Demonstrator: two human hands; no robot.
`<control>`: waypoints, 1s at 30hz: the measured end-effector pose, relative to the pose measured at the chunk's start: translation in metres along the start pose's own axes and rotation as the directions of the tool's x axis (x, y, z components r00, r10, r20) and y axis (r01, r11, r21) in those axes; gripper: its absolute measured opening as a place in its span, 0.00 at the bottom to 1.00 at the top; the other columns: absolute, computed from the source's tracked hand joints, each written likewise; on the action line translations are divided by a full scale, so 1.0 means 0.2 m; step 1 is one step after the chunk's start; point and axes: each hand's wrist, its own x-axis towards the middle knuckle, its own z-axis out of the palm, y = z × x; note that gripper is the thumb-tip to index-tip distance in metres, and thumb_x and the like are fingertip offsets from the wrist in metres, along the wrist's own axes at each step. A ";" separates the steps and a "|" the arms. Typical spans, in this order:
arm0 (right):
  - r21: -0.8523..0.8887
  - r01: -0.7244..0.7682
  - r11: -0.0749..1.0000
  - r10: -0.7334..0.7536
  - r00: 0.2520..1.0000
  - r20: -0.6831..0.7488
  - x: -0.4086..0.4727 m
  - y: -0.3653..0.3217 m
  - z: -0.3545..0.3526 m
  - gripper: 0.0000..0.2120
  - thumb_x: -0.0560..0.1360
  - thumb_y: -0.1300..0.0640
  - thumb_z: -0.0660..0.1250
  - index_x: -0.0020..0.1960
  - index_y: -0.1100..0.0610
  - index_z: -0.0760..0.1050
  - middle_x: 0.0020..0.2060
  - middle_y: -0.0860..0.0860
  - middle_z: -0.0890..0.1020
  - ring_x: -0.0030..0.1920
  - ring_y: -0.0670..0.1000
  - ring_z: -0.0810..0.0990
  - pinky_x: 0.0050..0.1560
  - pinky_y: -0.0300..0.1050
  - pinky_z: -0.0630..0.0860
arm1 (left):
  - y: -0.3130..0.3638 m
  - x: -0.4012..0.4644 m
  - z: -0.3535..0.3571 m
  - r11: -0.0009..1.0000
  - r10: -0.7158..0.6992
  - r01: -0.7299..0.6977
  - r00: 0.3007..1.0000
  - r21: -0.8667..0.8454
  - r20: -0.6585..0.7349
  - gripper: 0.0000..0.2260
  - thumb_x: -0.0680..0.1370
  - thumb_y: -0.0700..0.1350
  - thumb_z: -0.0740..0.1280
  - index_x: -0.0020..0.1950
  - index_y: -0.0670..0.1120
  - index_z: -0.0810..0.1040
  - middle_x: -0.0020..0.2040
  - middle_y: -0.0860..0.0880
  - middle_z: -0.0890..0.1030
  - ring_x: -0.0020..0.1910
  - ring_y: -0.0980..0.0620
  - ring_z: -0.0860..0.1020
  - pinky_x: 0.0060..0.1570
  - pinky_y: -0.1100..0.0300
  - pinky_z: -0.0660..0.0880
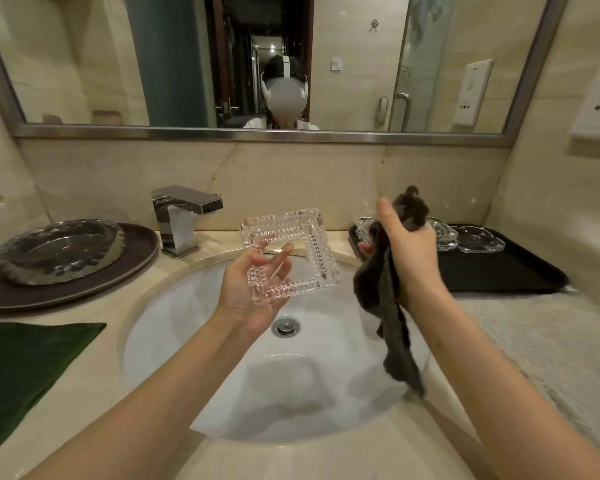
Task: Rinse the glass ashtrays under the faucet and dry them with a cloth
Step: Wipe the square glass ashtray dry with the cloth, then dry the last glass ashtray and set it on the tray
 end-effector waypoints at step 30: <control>-0.993 0.074 -0.089 0.410 0.911 0.031 0.83 -0.11 -0.51 0.08 0.70 0.57 0.71 0.46 0.61 0.77 0.36 0.52 0.77 0.33 0.49 0.73 0.34 0.41 0.69 | -0.39 0.81 0.60 -0.437 -0.056 -0.110 0.994 0.893 0.095 0.17 0.69 0.58 0.67 0.45 0.45 0.76 0.44 0.45 0.78 0.50 0.45 0.78 0.43 0.56 0.71</control>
